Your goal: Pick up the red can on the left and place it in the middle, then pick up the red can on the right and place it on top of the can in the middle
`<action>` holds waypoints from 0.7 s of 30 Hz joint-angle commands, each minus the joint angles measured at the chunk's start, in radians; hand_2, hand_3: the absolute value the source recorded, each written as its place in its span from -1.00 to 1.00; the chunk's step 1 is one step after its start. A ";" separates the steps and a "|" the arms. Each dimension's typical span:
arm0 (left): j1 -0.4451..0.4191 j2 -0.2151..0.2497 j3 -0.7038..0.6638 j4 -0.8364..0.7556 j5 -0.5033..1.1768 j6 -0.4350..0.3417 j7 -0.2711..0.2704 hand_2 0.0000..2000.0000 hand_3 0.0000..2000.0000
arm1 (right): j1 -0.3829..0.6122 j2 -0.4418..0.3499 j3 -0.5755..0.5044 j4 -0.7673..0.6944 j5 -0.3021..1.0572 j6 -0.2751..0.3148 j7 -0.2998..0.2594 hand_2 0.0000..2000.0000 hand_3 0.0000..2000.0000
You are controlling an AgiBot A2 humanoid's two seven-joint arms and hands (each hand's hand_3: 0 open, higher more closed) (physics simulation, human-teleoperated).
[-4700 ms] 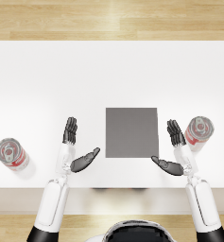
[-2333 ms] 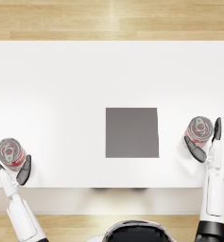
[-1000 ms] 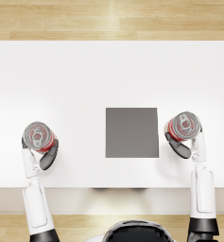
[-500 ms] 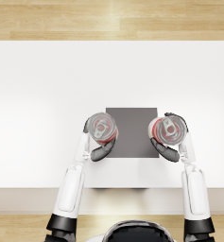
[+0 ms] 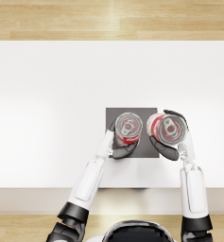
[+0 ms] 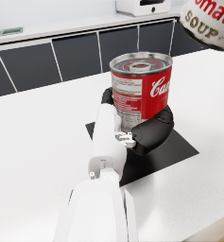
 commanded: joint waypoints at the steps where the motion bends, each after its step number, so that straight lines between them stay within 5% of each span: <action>1: 0.041 0.024 0.019 0.071 0.000 0.000 0.000 1.00 0.52 | 0.036 -0.011 0.013 0.043 0.000 0.001 0.000 1.00 0.52; 2: 0.127 -0.098 0.253 0.093 0.000 0.000 0.000 1.00 0.52 | 0.041 -0.014 0.014 0.046 0.000 0.002 0.001 1.00 0.52; 3: 0.070 -0.001 0.077 0.107 0.000 0.006 -0.001 1.00 0.52 | 0.041 -0.015 0.013 0.046 0.000 0.003 0.001 1.00 0.52; 4: 0.079 0.006 0.077 0.126 0.000 -0.009 -0.019 1.00 0.52 | 0.043 -0.017 0.011 0.047 0.000 0.004 0.001 1.00 0.52; 6: 0.082 0.012 0.075 0.156 0.000 -0.004 -0.179 1.00 0.52 | 0.038 -0.018 0.014 0.051 0.000 0.005 0.001 1.00 0.52; 8: 0.100 0.027 0.075 0.223 0.000 -0.003 -0.261 1.00 0.52 | 0.041 -0.022 0.014 0.059 0.000 0.005 0.001 1.00 0.52; 9: 0.165 -0.055 0.267 0.244 0.000 0.000 -0.285 1.00 0.52 | 0.043 -0.024 0.016 0.066 0.000 0.005 0.001 1.00 0.52; 10: 0.123 0.013 0.114 0.255 0.000 0.005 -0.303 1.00 0.52 | 0.045 -0.026 0.018 0.073 0.000 0.005 0.001 1.00 0.52; 12: 0.134 0.025 0.104 0.291 0.001 -0.005 -0.324 1.00 0.52 | 0.056 -0.032 0.025 0.078 0.000 0.005 0.001 1.00 0.52; 13: 0.187 -0.036 0.270 0.313 0.001 -0.005 -0.330 1.00 0.52 | 0.063 -0.036 0.029 0.086 0.000 0.005 0.001 1.00 0.52; 14: 0.154 0.017 0.141 0.326 0.000 0.001 -0.336 1.00 0.52 | 0.066 -0.038 0.035 0.093 0.000 0.005 0.001 1.00 0.52; 15: 0.154 0.020 0.138 0.336 0.001 -0.010 -0.339 -0.36 0.19 | 0.075 -0.043 0.043 0.095 0.000 0.005 0.001 1.00 0.52; 16: 0.149 0.019 0.137 0.328 0.001 0.001 -0.340 -1.00 -0.13 | 0.078 -0.046 0.049 0.095 0.000 0.005 0.001 1.00 0.52; 19: 0.116 0.005 0.132 0.269 0.000 0.011 -0.342 -1.00 -1.00 | 0.099 -0.059 0.072 0.086 0.000 0.006 0.002 1.00 0.52; 21: 0.072 -0.018 0.123 0.174 0.000 0.016 -0.344 -1.00 -1.00 | 0.114 -0.068 0.089 0.069 0.000 0.006 0.002 1.00 0.52</action>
